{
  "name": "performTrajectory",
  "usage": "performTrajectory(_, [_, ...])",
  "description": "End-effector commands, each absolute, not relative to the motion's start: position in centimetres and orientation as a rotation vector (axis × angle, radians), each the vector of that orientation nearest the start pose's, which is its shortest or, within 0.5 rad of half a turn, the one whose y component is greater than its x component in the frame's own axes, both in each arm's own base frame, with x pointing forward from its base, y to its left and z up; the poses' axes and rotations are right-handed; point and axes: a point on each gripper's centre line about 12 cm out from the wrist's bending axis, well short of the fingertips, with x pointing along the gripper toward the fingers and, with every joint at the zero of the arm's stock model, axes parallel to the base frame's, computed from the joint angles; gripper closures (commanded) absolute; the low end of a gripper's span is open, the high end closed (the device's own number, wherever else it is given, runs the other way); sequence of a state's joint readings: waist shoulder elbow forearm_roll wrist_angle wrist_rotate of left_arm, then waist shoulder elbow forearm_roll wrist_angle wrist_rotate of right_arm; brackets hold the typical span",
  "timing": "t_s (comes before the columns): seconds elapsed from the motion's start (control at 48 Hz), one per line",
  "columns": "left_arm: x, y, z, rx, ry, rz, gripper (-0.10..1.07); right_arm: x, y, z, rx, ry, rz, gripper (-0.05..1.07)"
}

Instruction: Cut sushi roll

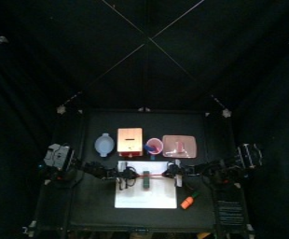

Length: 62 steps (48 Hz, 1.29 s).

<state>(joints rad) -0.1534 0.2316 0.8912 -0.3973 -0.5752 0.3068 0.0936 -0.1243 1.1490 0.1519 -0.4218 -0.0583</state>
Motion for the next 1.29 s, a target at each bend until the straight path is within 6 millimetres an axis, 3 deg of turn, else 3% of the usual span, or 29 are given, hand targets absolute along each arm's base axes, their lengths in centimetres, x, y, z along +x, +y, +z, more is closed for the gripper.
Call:
performTrajectory(0.0, [34.9, -2.7, 6.9, 0.076, 0.594, 0.067, 0.60, 27.4, 1.7, 10.9, 0.038, 0.608, -0.003, 0.70])
performTrajectory(0.188, [34.8, -2.2, 7.9, 0.081, 0.574, 0.076, 0.60, 27.5, 1.1, 11.5, 0.034, 0.584, -0.015, 0.70])
performTrajectory(0.396, [35.1, -2.3, 11.1, 0.085, 0.486, 0.069, 0.60, 27.4, 1.3, 13.3, 0.016, 0.522, 0.005, 0.70])
performTrajectory(0.542, [35.0, -2.4, 12.1, 0.081, 0.459, 0.067, 0.60, 27.2, 1.5, 14.7, 0.006, 0.486, 0.022, 0.70])
performTrajectory(0.688, [35.2, -3.7, 12.2, 0.083, 0.451, 0.032, 0.60, 27.0, 2.1, 15.6, 0.008, 0.462, 0.048, 0.70])
performTrajectory(0.979, [35.2, -6.8, 11.2, 0.093, 0.477, -0.040, 0.60, 26.6, 4.0, 15.7, -0.002, 0.484, 0.116, 0.70])
performTrajectory(1.271, [35.2, -7.1, 10.8, 0.100, 0.484, -0.049, 0.60, 26.8, 4.2, 15.8, 0.003, 0.482, 0.119, 0.70])
